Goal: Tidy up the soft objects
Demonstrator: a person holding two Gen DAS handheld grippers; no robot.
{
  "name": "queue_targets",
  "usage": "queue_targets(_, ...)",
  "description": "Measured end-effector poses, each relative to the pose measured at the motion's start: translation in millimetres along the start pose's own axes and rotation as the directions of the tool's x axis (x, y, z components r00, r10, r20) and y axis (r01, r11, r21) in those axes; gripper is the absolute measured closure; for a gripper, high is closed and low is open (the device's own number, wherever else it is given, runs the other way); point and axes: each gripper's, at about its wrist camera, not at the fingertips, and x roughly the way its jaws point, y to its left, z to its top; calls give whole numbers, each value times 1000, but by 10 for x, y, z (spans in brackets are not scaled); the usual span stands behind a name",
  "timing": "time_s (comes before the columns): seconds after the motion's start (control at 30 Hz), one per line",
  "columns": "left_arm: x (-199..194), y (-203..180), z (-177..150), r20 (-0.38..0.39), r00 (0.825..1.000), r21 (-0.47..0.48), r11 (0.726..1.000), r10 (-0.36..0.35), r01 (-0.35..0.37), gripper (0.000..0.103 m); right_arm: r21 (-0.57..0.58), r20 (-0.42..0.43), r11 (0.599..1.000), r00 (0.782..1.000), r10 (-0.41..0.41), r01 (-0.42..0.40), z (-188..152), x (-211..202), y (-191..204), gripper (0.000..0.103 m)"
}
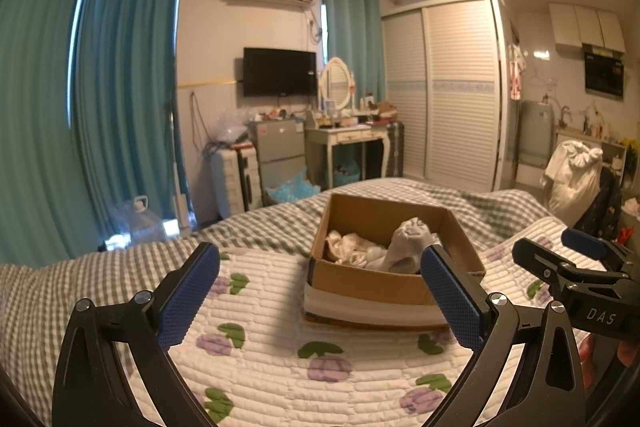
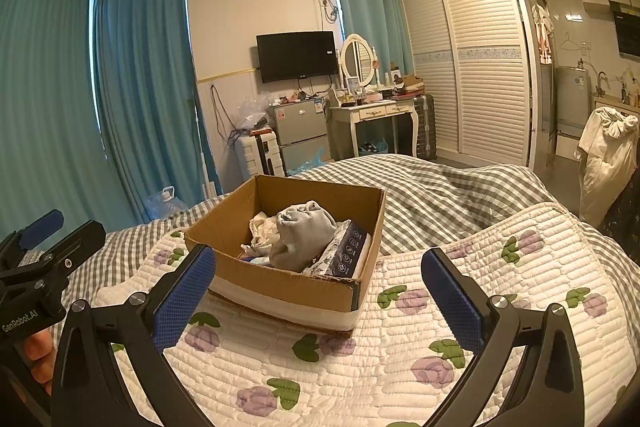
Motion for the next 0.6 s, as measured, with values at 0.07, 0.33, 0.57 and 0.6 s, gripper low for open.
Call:
queue_targets(0.07, -1, 2, -1, -1, 1000, 1, 1000, 1, -1, 0, 0, -2, 1000, 1000, -1, 1, -4, 3, 2, 0)
queue_targets(0.33, -12, 10, 2, -6, 1000, -5, 1000, 4, -4, 0, -1, -7, 1000, 1000, 4, -4, -25, 14, 10, 0)
queue_targets(0.57, -14, -25, -1, -11, 1000, 16, 1000, 13, -13, 0, 1, -8, 1000, 1000, -1, 1, -26, 15, 3, 0)
queue_targets(0.6, -12, -30, 1, -12, 1000, 17, 1000, 12, -12, 0, 3, -7, 1000, 1000, -3, 3, -27, 13, 2, 0)
